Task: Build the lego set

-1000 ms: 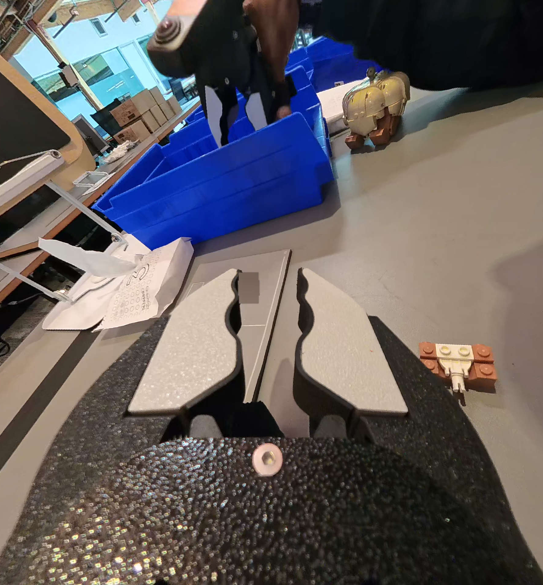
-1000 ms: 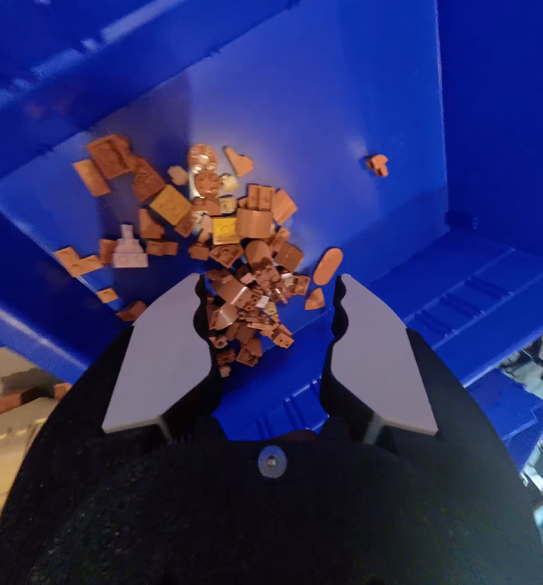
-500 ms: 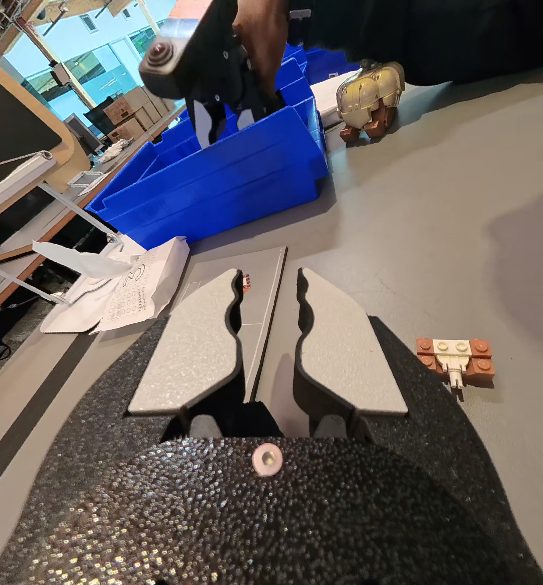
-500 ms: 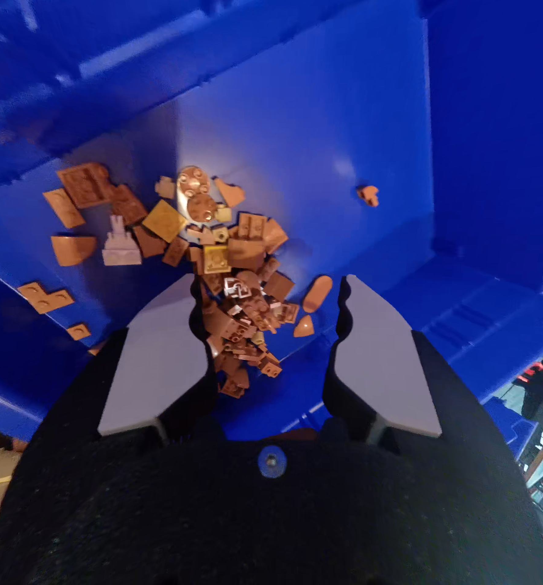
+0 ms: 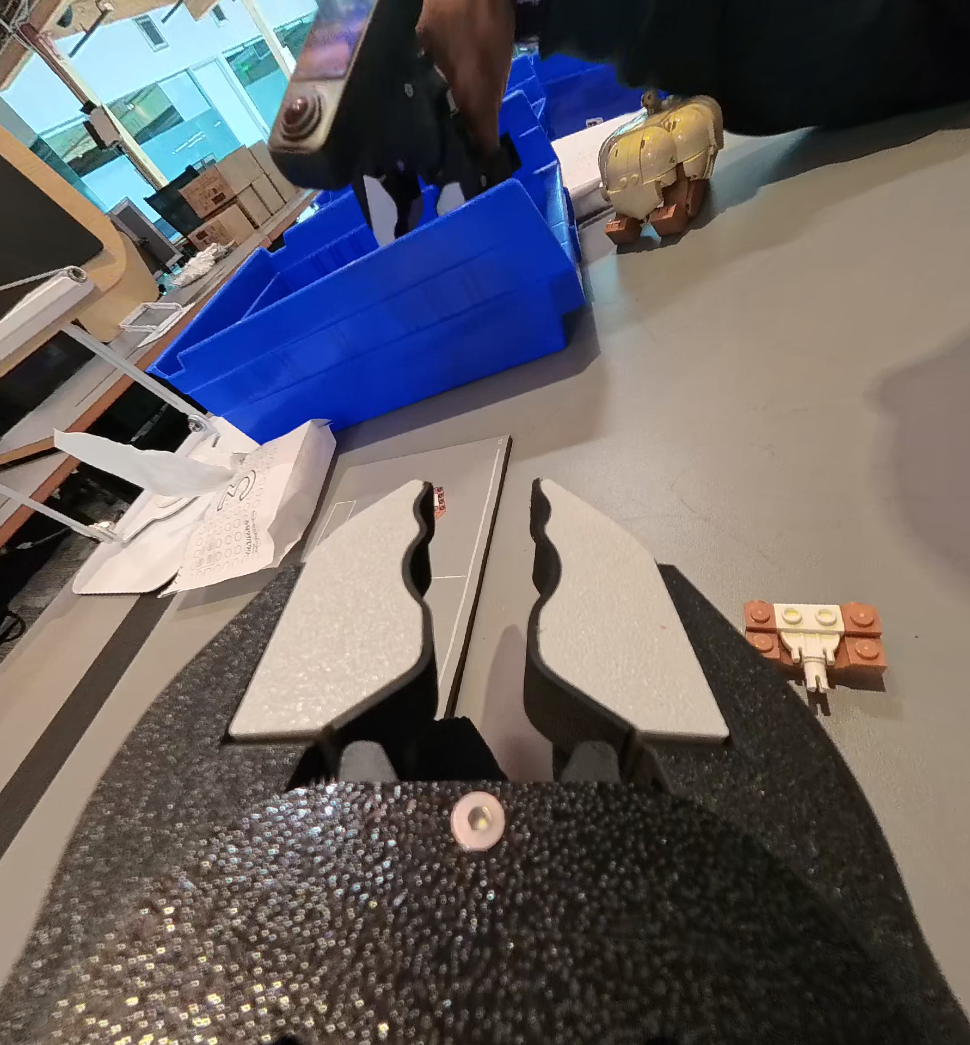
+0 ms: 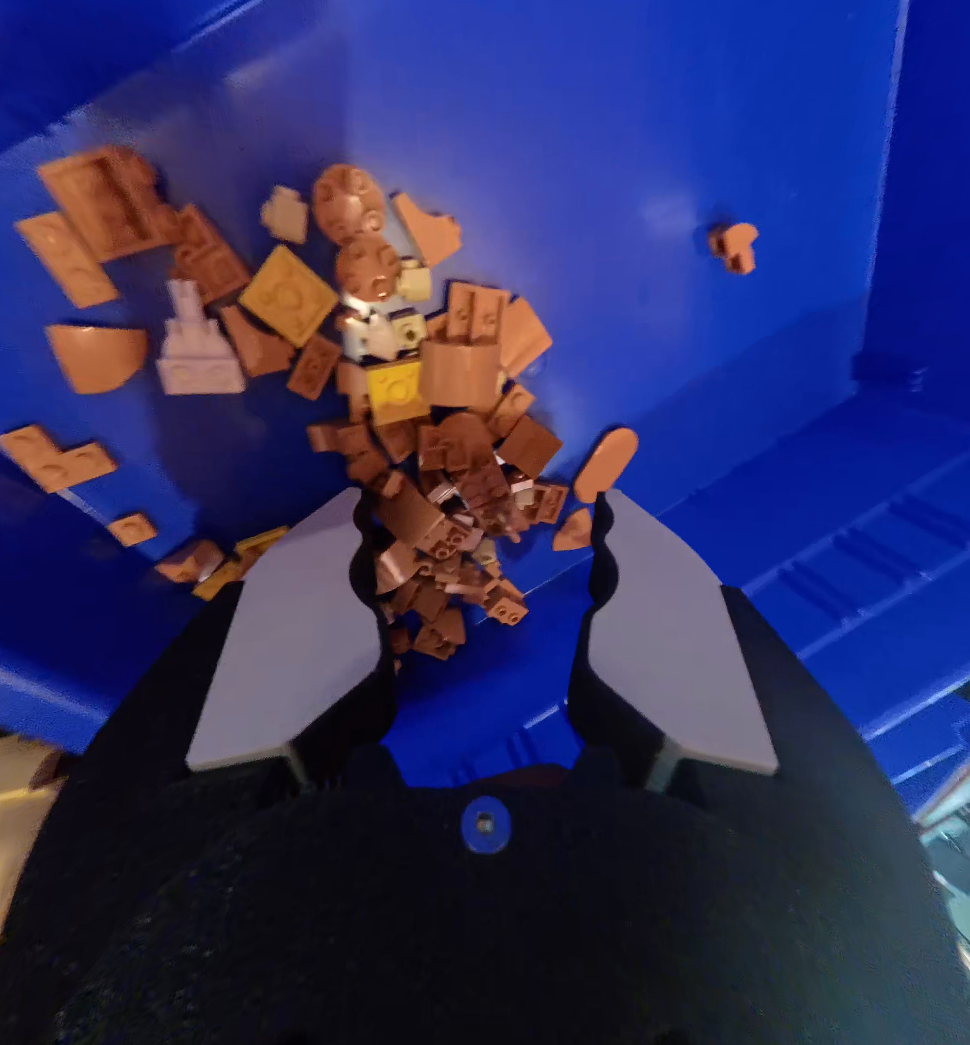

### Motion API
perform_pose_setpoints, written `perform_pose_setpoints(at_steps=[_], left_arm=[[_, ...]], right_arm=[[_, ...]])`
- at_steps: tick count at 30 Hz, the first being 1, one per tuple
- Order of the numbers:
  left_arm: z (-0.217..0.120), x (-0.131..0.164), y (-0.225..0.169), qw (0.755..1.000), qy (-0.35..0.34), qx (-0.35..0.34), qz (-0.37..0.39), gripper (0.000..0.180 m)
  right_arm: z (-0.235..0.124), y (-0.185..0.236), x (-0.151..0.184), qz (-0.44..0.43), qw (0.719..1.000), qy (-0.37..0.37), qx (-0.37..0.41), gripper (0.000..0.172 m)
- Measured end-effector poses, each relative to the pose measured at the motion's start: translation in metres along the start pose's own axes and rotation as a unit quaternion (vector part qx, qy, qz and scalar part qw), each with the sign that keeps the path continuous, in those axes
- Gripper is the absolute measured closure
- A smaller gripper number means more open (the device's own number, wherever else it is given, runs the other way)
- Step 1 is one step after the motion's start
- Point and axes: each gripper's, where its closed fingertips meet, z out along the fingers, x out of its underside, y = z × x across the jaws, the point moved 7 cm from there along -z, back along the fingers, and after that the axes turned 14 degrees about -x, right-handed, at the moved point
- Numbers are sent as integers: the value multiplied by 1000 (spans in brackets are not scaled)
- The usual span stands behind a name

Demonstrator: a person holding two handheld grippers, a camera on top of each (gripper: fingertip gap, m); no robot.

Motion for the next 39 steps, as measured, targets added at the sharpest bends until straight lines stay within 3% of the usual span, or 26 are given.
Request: perform_pose_setpoints(at_steps=[6,10,14,17,29,34,37,39], left_arm=[[0,0,0,1000,-1,0,-1,149],[0,1,1,1000,2,-1,2,148],[0,1,1,1000,3,-3,2,149],[0,1,1,1000,4,-3,2,149],[1,1,1,1000,7,-3,2,149],[1,1,1,1000,6,-2,4,149],[0,1,0,1000,5,-2,6,149],[1,1,0,1000,6,-2,6,149]], right_arm=[[-5,-18,-4,17,996,-8,83,100],[-11,7,-10,-22,998,-60,-18,102],[-13,43,-21,-79,980,-101,-154,118],[-10,46,-21,-86,979,-82,-167,113],[1,41,-29,-110,987,-41,-111,78],[1,21,-24,-83,996,-15,-33,83],[-10,18,-20,-75,996,-43,-30,89],[-25,7,-15,-55,996,-66,13,93]])
